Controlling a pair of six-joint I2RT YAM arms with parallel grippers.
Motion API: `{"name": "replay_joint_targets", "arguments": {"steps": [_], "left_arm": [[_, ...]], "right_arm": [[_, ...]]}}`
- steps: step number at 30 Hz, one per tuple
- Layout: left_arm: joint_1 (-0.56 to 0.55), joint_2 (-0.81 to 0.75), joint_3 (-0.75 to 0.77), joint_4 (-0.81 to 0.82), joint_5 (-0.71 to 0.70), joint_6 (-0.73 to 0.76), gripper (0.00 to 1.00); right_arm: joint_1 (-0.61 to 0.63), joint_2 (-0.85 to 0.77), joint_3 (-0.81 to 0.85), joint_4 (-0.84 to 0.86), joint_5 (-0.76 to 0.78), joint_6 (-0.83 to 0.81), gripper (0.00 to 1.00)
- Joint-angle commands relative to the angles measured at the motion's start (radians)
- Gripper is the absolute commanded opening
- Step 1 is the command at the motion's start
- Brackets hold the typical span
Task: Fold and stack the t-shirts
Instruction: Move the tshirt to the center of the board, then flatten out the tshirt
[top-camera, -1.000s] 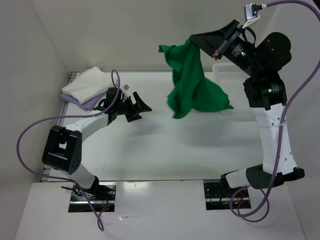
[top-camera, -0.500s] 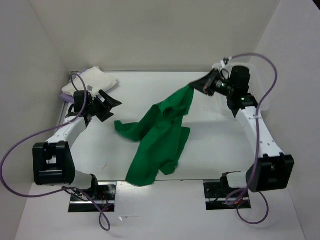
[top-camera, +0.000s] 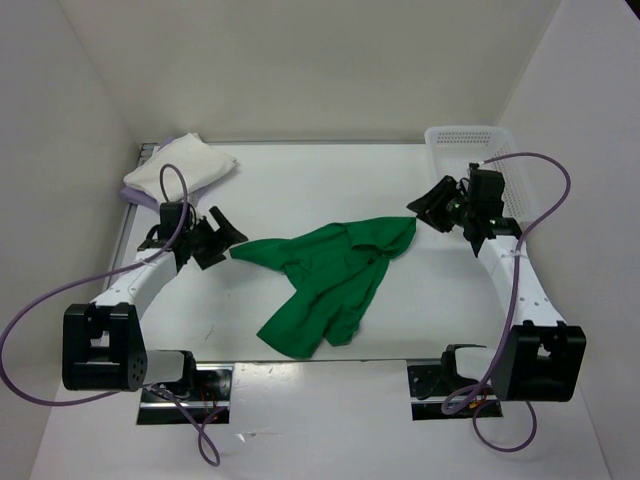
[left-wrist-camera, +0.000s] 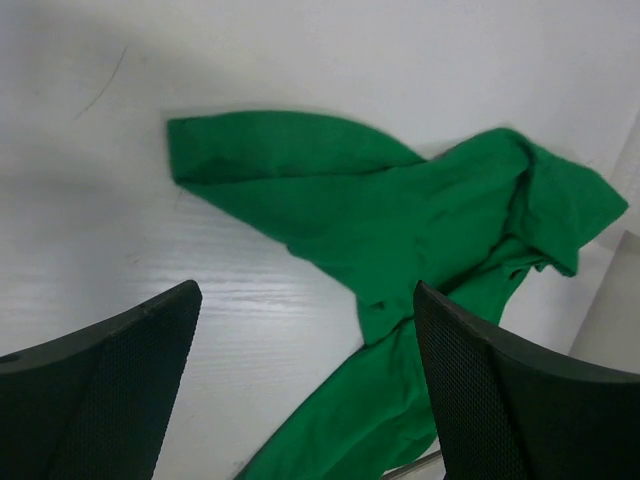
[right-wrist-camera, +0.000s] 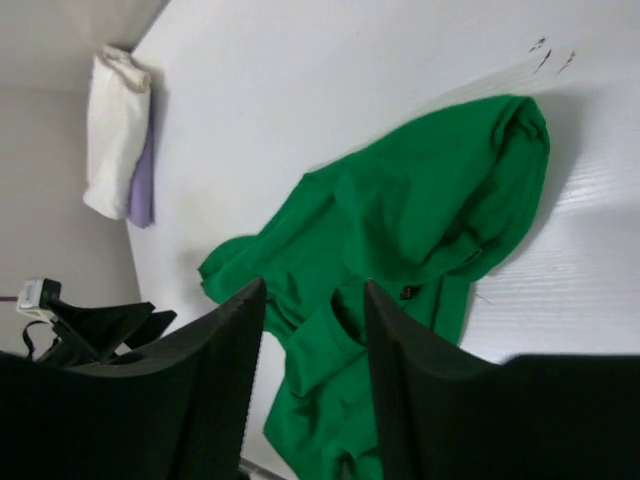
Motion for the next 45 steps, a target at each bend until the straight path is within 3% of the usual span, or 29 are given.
{"name": "replay_joint_targets", "arguments": {"steps": [1,4,8,9,11,13,14,15,16,18,19,23,26,29,31,34,37,38,40,41,43,45], "left_arm": [[-0.024,-0.014,-0.058,0.033,-0.022,-0.024,0.93],[-0.061,0.070,-0.058,0.084,-0.038,-0.034,0.91],[-0.083,0.144,-0.026,0.151,-0.063,-0.054,0.88],[-0.083,0.158,-0.026,0.164,-0.074,-0.054,0.87],[-0.083,0.199,-0.003,0.182,-0.084,-0.063,0.87],[-0.094,0.247,0.037,0.182,-0.072,-0.063,0.87],[-0.094,0.291,0.048,0.182,-0.072,-0.063,0.88],[-0.103,0.310,0.048,0.182,-0.072,-0.063,0.88],[-0.103,0.334,0.057,0.203,-0.063,-0.072,0.88],[-0.112,0.343,0.057,0.214,-0.063,-0.083,0.84],[-0.112,0.343,0.057,0.214,-0.063,-0.083,0.73],[-0.121,0.343,0.068,0.236,-0.063,-0.092,0.48],[-0.121,0.366,0.089,0.236,-0.063,-0.092,0.37],[-0.121,0.366,0.100,0.236,-0.063,-0.083,0.20],[-0.121,0.366,0.100,0.236,-0.063,-0.083,0.11],[-0.121,0.342,0.120,0.225,-0.054,-0.074,0.05],[-0.121,0.316,0.141,0.214,-0.032,-0.074,0.01],[-0.121,0.316,0.142,0.214,-0.032,-0.074,0.00],[-0.121,0.284,0.166,0.205,-0.022,-0.086,0.00],[-0.121,0.273,0.166,0.205,-0.008,-0.086,0.00],[-0.121,0.238,0.178,0.194,0.001,-0.100,0.00],[-0.121,0.193,0.235,0.144,0.011,-0.100,0.00]], "right_arm": [[0.056,0.016,0.005,-0.062,0.062,-0.078,0.52],[0.140,0.054,-0.074,-0.072,0.085,-0.089,0.53],[0.300,0.140,-0.091,-0.029,0.129,-0.089,0.34],[0.334,0.180,-0.061,-0.029,0.166,-0.089,0.21],[0.417,0.221,-0.023,-0.019,0.220,-0.089,0.18],[0.443,0.284,0.043,-0.033,0.281,-0.089,0.29],[0.452,0.298,0.057,-0.033,0.301,-0.089,0.40],[0.452,0.309,0.077,-0.023,0.313,-0.102,0.59],[0.452,0.332,0.088,-0.022,0.351,-0.111,0.64],[0.452,0.343,0.111,-0.068,0.407,-0.111,0.69],[0.452,0.343,0.111,-0.068,0.445,-0.099,0.71],[0.423,0.327,0.067,-0.056,0.464,-0.065,0.75],[0.423,0.339,0.091,-0.078,0.497,-0.083,0.75],[0.432,0.330,0.100,-0.087,0.537,-0.132,0.76],[0.432,0.352,0.129,-0.097,0.537,-0.174,0.78],[0.432,0.451,0.157,-0.108,0.441,-0.195,0.78],[0.432,0.476,0.166,-0.078,0.407,-0.183,0.63],[0.432,0.485,0.166,-0.064,0.407,-0.183,0.45],[0.432,0.485,0.198,-0.064,0.407,-0.183,0.32],[0.432,0.485,0.199,-0.064,0.407,-0.183,0.17],[0.441,0.496,0.255,-0.084,0.407,-0.183,0.00],[0.457,0.389,0.278,-0.096,0.407,-0.183,0.00]]}}
